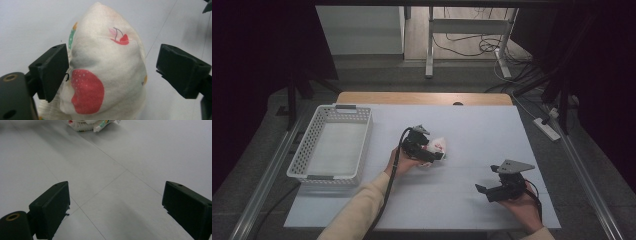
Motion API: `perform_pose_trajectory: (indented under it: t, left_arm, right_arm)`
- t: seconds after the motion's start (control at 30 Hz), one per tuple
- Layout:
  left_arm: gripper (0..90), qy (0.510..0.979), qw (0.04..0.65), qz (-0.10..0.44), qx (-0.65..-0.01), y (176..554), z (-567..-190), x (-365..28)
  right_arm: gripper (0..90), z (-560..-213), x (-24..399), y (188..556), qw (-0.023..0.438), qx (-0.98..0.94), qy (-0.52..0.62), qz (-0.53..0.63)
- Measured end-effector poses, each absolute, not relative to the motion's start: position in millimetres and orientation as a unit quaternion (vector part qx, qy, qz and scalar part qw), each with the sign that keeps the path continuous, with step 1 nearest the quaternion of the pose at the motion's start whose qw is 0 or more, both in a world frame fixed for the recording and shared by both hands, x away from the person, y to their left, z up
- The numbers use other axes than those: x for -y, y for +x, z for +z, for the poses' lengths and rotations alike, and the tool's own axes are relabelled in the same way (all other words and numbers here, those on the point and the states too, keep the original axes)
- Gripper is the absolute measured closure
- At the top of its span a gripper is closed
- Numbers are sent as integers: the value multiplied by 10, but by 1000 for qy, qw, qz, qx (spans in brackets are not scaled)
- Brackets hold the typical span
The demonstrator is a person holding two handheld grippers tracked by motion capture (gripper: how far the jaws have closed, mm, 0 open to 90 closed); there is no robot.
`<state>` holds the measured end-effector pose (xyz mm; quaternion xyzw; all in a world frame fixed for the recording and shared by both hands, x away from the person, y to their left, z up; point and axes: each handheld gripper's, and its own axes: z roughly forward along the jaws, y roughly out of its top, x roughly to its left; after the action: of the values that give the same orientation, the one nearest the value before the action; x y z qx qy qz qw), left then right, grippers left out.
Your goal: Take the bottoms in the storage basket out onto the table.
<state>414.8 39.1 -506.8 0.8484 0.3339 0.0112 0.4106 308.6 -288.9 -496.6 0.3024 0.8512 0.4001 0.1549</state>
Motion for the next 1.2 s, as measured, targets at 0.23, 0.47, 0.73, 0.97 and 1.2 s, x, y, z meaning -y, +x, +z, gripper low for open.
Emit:
perform_pose_trajectory:
  t: [0.23, 0.47, 0.73, 0.97, 1.2]
  left_arm:
    - [106, 842, 426, 20, -331, 4093, -4961, -464]
    - [113, 834, 440, 34, -332, 3962, -4797, -559]
    - [119, 830, 443, 45, -336, 3842, -4695, -640]
    - [140, 825, 453, 57, -332, 3746, -4606, -716]
    - [152, 824, 452, 63, -336, 3635, -4543, -841]
  right_arm:
    - [78, -4965, 2889, 3084, 155, -851, 302, 400]
    - [78, -4965, 2888, 3082, 155, -851, 302, 400]
    - [78, -4962, 2888, 3079, 155, -851, 302, 400]
    - [78, -4960, 2890, 3076, 155, -850, 303, 402]
    - [78, -4964, 2887, 3082, 155, -851, 303, 399]
